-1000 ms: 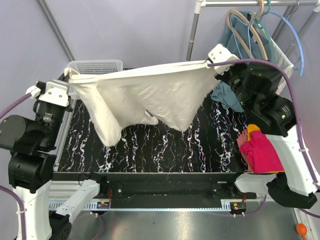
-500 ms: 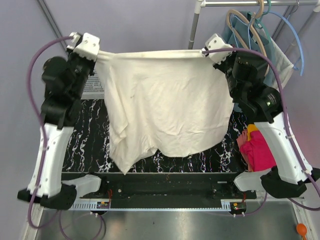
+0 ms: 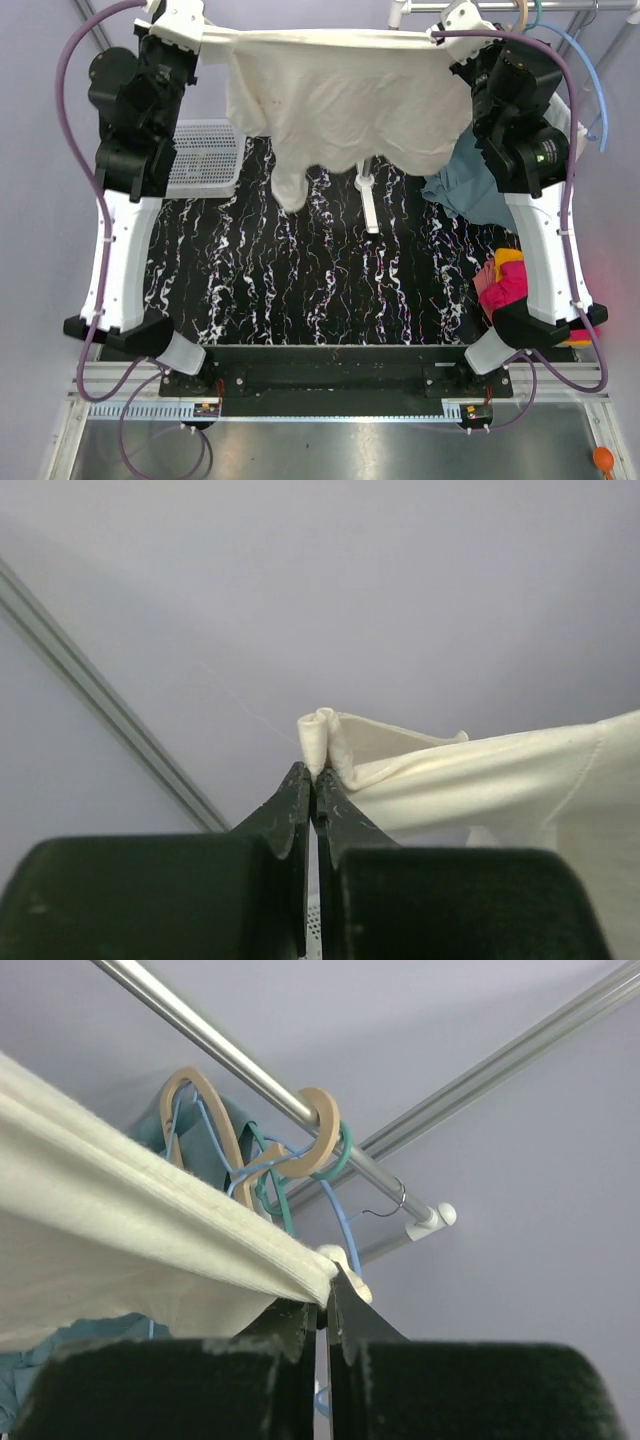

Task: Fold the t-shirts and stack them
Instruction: Flatten the tshirt out

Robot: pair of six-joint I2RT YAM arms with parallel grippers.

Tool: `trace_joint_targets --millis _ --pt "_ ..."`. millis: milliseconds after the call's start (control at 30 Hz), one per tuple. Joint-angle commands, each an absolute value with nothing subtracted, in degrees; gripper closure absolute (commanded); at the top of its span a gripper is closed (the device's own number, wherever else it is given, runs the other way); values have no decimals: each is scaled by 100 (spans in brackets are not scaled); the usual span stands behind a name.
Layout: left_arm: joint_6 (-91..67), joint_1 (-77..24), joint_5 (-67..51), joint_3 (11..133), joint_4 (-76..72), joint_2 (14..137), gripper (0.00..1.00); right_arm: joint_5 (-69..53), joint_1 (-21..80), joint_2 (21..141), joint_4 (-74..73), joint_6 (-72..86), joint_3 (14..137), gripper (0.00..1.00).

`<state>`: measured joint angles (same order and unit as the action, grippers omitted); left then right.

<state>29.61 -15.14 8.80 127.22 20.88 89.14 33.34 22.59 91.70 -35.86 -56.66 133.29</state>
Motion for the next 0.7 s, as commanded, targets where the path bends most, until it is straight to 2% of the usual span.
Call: trace_joint_targets --millis 0,133,167,233,267,367,467,667 --pt "3287 -1301 1714 11833 1399 7754 100 3991 2013 8615 -3524 -5986 13300 100" --pt "3199 -1344 1276 9682 1284 6586 100 3754 2021 7710 -3542 -5678 11606 100" --pt "3199 -1414 1214 8659 1240 6078 100 3692 2021 7290 -3585 -5504 10749 100" --pt "3348 -1537 1125 7643 1274 5575 100 3464 2030 6893 -3847 -5353 9839 100" --pt "3401 -1660 1081 6724 1353 5120 100 3358 2030 6516 -3963 -5205 9000 100" --pt "3630 -1810 827 5289 2064 4389 100 3024 2039 5864 -4498 -4809 7606 100" --pt "3832 -1942 642 4477 2967 3826 100 2682 2030 5433 -4982 -4484 6813 100" --pt "3911 -2065 -245 4385 4654 3656 100 2127 2030 5080 -5660 -4254 5890 100"
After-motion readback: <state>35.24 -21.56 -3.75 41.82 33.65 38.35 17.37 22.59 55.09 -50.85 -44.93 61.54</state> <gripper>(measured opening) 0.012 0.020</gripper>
